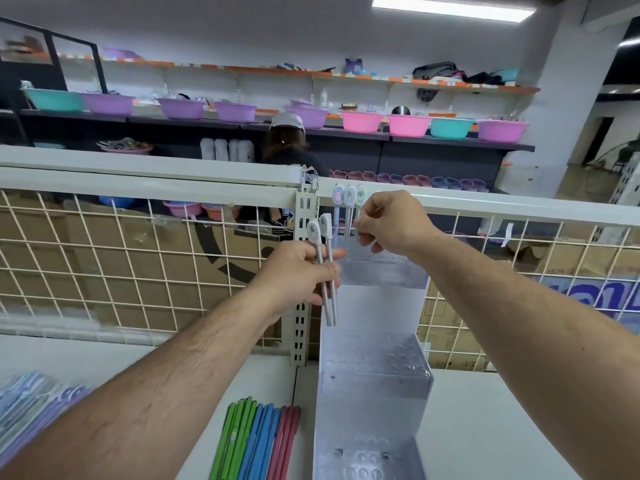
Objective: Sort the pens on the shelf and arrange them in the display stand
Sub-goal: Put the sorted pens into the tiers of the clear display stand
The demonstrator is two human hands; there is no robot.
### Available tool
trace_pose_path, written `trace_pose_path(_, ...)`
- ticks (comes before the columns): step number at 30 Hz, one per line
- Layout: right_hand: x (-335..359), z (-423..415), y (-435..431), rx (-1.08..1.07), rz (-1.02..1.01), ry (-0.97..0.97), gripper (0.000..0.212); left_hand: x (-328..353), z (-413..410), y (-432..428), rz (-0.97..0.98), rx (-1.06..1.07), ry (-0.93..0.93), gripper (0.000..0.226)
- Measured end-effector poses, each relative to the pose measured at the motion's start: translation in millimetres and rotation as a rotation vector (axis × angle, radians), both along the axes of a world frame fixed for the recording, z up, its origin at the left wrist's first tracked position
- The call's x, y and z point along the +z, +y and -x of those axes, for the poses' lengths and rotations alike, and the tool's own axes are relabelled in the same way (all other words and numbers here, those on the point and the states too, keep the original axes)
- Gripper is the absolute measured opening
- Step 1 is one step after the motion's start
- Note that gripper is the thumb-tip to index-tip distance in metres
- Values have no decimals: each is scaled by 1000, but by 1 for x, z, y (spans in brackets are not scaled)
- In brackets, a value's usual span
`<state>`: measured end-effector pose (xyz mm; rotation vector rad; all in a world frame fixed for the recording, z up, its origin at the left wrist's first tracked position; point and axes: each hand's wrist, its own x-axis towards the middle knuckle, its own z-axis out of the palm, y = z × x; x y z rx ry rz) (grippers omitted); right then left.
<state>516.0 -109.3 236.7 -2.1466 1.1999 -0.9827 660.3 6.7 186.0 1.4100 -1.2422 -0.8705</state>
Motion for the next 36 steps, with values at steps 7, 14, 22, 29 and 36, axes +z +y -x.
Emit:
trace_pose_path(7,-6,2,1,-61,7,-12,14,2,0,2,-10,-5,-20,23)
trace_pose_path(14,-8,12,17,-69,-24,-76,8,4,0,6,-23,-29,-14,24)
trace_pose_path(22,-12,19,64,174,-176,-104,24,5,12,9,91,-39,18,26)
trace_pose_path(29,-9,24,73,215,-210,-138,17,6,18,9,109,-69,-3,18)
trace_pose_path(36,18,36,59,44,-78,-167,12,5,16,6,47,-29,-58,37)
